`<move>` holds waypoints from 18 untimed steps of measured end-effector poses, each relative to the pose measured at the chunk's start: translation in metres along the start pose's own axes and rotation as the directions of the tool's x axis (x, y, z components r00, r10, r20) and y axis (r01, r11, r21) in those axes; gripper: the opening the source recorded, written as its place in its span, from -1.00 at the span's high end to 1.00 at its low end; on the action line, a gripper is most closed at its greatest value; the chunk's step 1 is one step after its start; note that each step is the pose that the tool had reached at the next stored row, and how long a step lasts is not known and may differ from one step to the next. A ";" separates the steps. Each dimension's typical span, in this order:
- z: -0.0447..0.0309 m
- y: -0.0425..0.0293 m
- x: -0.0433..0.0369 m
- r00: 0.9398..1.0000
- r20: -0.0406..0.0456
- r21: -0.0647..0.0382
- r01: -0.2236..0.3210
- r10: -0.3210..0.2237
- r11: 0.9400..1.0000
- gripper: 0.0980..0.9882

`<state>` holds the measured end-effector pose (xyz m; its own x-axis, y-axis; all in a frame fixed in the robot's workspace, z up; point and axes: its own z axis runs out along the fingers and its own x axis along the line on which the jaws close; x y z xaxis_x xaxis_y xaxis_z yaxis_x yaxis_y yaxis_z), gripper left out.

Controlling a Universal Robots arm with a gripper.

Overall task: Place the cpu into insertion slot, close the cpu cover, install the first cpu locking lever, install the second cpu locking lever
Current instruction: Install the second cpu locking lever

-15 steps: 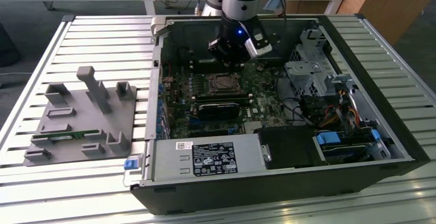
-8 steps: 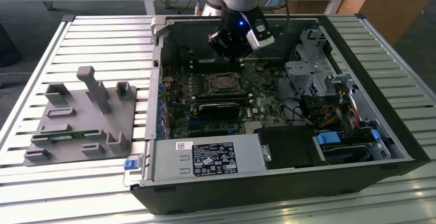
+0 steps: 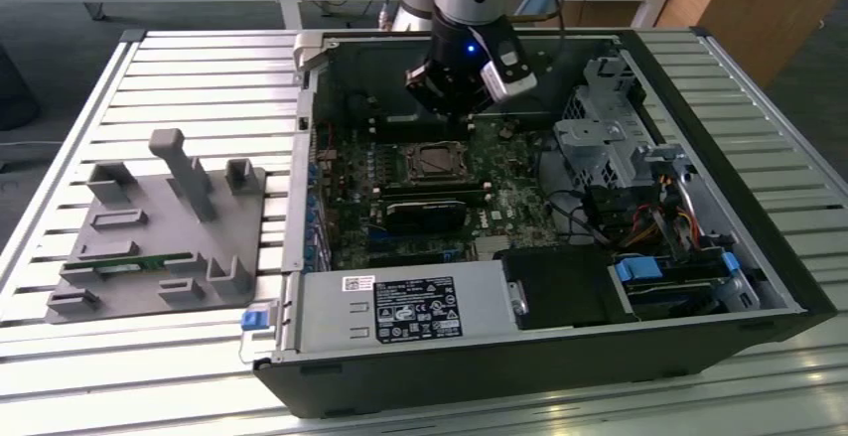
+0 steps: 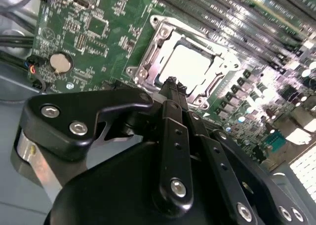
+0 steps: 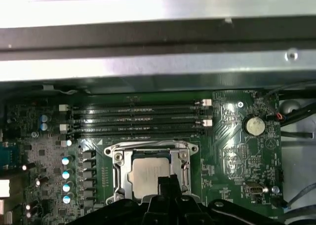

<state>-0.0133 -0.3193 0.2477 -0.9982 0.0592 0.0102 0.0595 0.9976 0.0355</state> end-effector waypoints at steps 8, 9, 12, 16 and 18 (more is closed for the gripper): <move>-0.0004 -0.0171 -0.0010 1.000 0.000 0.000 0.000 0.000 1.000 0.98; -0.0004 -0.0196 -0.0012 1.000 0.000 0.000 0.000 0.000 1.000 0.98; -0.0002 -0.0269 -0.0016 1.000 0.000 0.000 0.000 0.000 1.000 0.98; 0.0023 -0.0327 -0.0020 1.000 -0.002 -0.001 0.000 0.000 1.000 0.98; 0.0043 -0.0350 -0.0021 1.000 -0.005 -0.001 0.000 0.000 1.000 0.98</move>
<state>-0.0133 -0.3542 0.2421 -0.9981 0.0592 0.0153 0.0597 0.9975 0.0368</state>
